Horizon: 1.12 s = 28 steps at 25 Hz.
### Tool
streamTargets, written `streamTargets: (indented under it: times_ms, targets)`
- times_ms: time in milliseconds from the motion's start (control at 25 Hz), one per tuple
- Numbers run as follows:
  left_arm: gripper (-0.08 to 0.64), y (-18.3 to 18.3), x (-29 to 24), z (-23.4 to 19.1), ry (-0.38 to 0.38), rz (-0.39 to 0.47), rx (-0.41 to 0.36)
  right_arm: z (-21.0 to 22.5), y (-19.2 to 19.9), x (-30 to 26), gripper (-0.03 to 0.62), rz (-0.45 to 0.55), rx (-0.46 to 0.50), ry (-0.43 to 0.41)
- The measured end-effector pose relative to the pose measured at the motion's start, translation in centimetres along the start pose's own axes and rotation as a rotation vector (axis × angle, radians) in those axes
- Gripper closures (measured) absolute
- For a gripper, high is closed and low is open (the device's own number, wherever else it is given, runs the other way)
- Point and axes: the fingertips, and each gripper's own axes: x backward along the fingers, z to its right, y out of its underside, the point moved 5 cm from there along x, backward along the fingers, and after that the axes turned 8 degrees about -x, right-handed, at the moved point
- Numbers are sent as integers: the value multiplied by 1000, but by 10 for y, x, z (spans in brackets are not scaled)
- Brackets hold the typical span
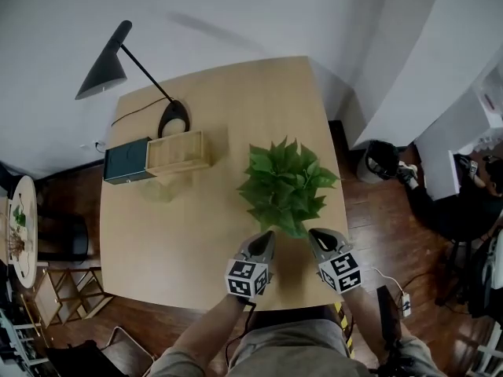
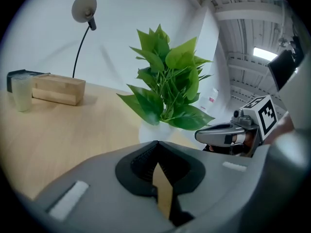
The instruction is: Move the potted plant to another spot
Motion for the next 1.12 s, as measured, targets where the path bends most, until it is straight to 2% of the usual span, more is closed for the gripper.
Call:
streamTargets:
  times_ms: [160, 400, 480, 560, 640, 760, 920, 1120]
  targets:
    - [558, 6, -14, -6, -10, -22, -37, 10, 6, -14, 588, -29, 17, -13]
    - [558, 5, -26, -19, -33, -8, -118, 25, 8, -29, 580, -53, 29, -42]
    - [498, 4, -30, -22, -13, -14, -122, 27, 6, -35, 567, -61, 42, -60]
    - [426, 3, -34, -24, 8, -18, -136, 28, 5, -42, 433, -78, 73, -80]
    - [377, 2, -37, -27, 18, -13, -175, 26, 4, -47, 381, -94, 114, -96]
    - [302, -1, -42, -27, 42, 1, -230, 26, 0, -53, 323, -95, 170, -121]
    - [221, -7, -52, -28, 97, -6, -294, 29, -7, -65, 279, -107, 234, -154]
    - [164, -15, -67, -26, 181, -18, -417, 32, -14, -78, 228, -127, 325, -206]
